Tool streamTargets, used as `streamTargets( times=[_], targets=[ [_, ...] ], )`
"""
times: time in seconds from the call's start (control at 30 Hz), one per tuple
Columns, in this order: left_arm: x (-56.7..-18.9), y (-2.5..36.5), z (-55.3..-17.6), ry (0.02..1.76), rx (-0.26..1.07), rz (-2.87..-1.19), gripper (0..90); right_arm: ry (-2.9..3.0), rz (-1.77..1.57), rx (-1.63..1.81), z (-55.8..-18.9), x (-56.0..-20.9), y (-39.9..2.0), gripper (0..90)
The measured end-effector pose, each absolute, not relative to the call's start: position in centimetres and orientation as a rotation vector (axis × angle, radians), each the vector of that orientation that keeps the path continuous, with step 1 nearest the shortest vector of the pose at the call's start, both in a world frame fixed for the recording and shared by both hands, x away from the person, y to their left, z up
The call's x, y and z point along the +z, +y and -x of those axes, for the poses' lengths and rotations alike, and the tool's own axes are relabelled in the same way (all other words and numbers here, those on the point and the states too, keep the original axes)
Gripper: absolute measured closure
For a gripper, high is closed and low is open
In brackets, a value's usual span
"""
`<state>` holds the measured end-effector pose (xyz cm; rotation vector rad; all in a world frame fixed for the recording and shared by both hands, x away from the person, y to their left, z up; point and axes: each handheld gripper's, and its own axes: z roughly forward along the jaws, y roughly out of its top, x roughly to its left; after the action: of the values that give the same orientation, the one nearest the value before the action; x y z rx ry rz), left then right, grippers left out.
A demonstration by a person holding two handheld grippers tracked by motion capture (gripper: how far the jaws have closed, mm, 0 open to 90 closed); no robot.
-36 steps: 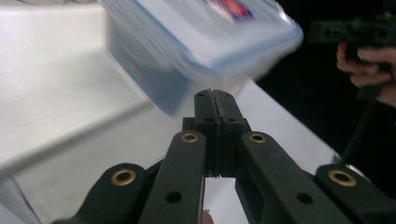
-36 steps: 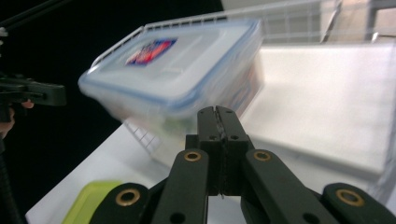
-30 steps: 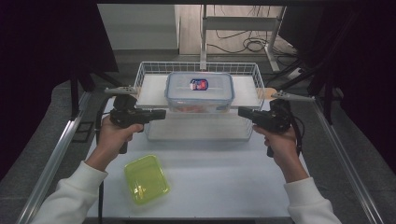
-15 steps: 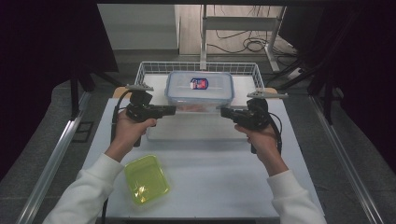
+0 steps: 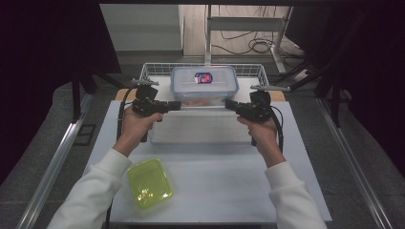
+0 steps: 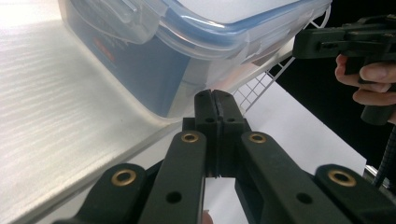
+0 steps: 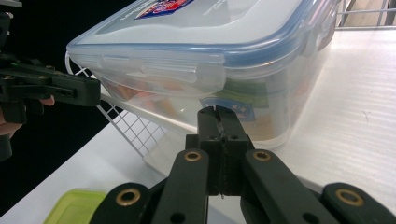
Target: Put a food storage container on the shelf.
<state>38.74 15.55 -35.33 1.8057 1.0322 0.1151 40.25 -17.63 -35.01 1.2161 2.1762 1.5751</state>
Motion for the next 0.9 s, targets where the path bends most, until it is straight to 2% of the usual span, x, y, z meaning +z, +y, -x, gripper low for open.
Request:
streamTargets(
  times=[0.27,0.47,0.67,0.9],
  targets=[
    [-35.4,15.7,-39.0,1.040,0.103,-1.790,90.0,2.168,-1.222,1.577,-40.4,-35.1,-17.5,89.0],
    [-35.4,15.9,-37.7,1.028,0.108,-1.797,90.0,2.160,-1.224,1.590,-39.9,-35.1,-17.8,89.0],
    [-36.3,16.7,-34.7,1.028,0.089,-1.793,90.0,2.195,-1.167,1.625,-37.2,-35.3,-18.5,89.0],
    [-38.7,18.9,-30.1,1.018,0.107,-1.801,87.3,2.290,-1.097,1.597,-32.9,-38.3,-20.1,88.2]
  ],
)
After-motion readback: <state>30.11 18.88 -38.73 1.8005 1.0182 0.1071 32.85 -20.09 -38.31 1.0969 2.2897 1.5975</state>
